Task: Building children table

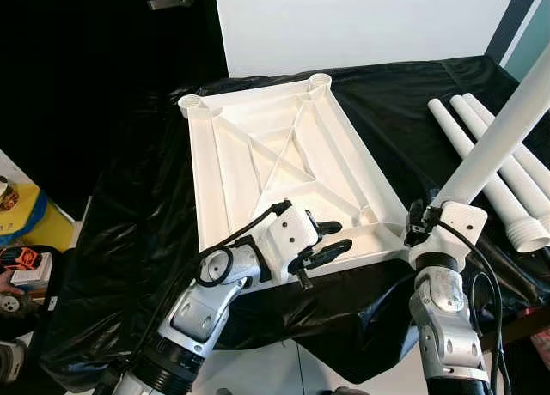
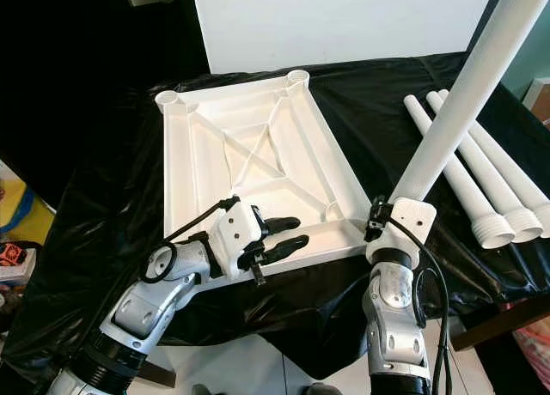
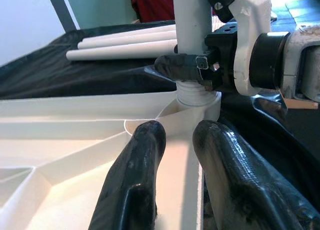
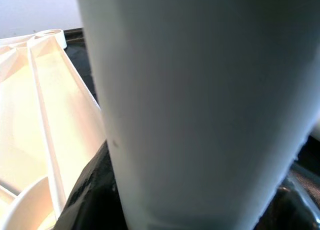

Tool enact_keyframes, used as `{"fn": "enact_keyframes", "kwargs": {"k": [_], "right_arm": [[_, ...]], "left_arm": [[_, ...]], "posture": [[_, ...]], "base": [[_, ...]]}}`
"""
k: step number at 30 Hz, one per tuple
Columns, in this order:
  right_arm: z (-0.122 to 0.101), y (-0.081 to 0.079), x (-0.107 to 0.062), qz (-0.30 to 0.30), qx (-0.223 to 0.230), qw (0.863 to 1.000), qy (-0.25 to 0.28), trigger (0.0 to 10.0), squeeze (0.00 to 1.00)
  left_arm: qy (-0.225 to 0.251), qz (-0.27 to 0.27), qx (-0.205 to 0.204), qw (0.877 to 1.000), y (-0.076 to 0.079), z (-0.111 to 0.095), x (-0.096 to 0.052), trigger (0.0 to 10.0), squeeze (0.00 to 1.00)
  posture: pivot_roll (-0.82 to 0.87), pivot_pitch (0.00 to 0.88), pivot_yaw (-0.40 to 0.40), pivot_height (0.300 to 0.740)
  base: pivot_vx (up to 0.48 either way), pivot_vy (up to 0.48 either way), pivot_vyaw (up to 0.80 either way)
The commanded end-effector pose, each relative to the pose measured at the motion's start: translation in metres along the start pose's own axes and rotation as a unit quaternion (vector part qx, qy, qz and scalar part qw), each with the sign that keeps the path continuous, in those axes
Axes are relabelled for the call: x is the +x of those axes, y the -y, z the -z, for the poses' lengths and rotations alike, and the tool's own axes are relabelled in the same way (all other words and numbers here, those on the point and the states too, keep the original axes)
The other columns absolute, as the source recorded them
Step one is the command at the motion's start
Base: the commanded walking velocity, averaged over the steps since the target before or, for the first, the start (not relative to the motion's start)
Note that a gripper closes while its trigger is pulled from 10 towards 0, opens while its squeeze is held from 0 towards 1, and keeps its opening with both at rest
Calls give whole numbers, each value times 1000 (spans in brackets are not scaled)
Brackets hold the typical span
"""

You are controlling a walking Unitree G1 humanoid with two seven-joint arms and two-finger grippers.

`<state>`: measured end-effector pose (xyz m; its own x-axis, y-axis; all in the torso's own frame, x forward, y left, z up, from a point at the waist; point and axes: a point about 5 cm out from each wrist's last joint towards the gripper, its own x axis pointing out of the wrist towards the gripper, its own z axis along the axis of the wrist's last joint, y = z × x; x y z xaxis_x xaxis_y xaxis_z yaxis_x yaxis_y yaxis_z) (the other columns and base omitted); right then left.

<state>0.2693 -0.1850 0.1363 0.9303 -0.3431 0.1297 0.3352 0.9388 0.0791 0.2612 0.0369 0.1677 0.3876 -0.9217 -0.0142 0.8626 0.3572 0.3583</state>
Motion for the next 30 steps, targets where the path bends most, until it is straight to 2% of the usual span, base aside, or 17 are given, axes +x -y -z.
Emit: {"fn": "enact_keyframes", "kwargs": {"k": [1, 7, 8, 14, 19, 20, 21, 22, 29, 30], "right_arm": [[14, 0, -6, 1, 2, 999, -37, 10000, 0], [10, 1, -6, -8, 5, 1000, -23, 10000, 0], [8, 2, -7, -12, 8, 1000, -17, 10000, 1000], [3, 5, -10, -29, 19, 999, -3, 10000, 1000], [-3, 14, -10, -57, 20, 998, 13, 10000, 1000], [-3, 17, -9, -72, 18, 997, 13, 10000, 443], [-3, 17, -9, -72, 18, 997, 13, 10000, 443], [-3, 22, -6, -104, 14, 994, 10, 10000, 0], [-2, 29, -1, -142, 3, 990, 5, 10000, 0], [-2, 32, 3, -165, -12, 986, 4, 10000, 0]], "left_arm": [[-10, -32, 6, 999, 1, 6, 1, 10000, 0], [-10, -51, 19, 998, 0, 6, 2, 10000, 0], [-9, -62, 23, 998, -1, 6, 2, 10000, 0], [-12, -71, 18, 997, -3, 6, 2, 10000, 0], [-13, -74, 17, 997, -4, 7, 2, 10000, 0], [-13, -72, 16, 997, -5, 7, 2, 10000, 0], [-13, -72, 16, 997, -5, 7, 2, 10000, 0], [-14, -67, 13, 998, -4, 8, 2, 10000, 0], [-17, -62, 2, 998, -5, 9, 2, 10000, 0], [-17, -57, -6, 998, -5, 9, 2, 10000, 0]], "posture": [[-152, 90, 26, 740], [-154, 95, 27, 740], [-156, 100, 28, 740], [-159, 110, 31, 740], [-161, 118, 36, 740], [-163, 117, 38, 740], [-163, 117, 38, 740], [-164, 116, 40, 740], [-167, 114, 44, 740], [-171, 111, 53, 740]], "base": [[0, 0, 0], [0, 0, 0], [0, 0, 0], [0, 0, 0], [0, 0, 0], [0, 0, 0], [0, 0, 0], [0, 0, 0], [0, 0, 0], [0, 0, 0]]}}
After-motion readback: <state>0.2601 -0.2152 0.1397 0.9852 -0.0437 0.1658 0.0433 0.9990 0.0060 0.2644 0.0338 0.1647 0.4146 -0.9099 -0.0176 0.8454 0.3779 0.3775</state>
